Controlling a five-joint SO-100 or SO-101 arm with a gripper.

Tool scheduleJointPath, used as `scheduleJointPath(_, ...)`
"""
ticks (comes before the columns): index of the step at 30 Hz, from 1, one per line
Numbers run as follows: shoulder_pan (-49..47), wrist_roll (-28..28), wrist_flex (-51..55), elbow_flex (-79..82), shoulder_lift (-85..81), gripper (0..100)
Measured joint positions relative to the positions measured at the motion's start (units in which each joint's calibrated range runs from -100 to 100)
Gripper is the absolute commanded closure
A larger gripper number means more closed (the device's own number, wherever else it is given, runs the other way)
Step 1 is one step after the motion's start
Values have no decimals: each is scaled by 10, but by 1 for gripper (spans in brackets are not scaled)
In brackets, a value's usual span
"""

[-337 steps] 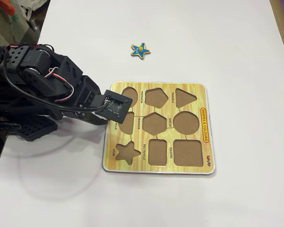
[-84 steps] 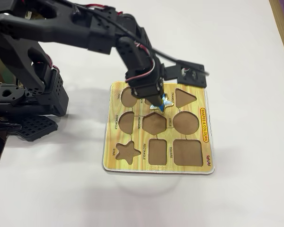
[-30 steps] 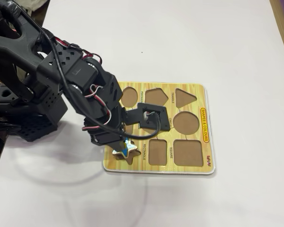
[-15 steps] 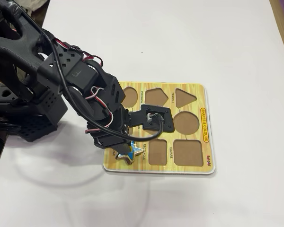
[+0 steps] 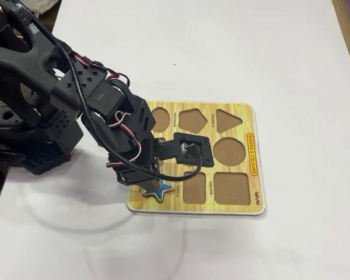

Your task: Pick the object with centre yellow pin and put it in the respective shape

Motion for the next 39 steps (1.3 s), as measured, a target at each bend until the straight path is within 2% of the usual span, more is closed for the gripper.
scheduleJointPath(33,1,-11,-21,40,-2,96)
scheduleJointPath(39,1,-11,-16,55,-3,88)
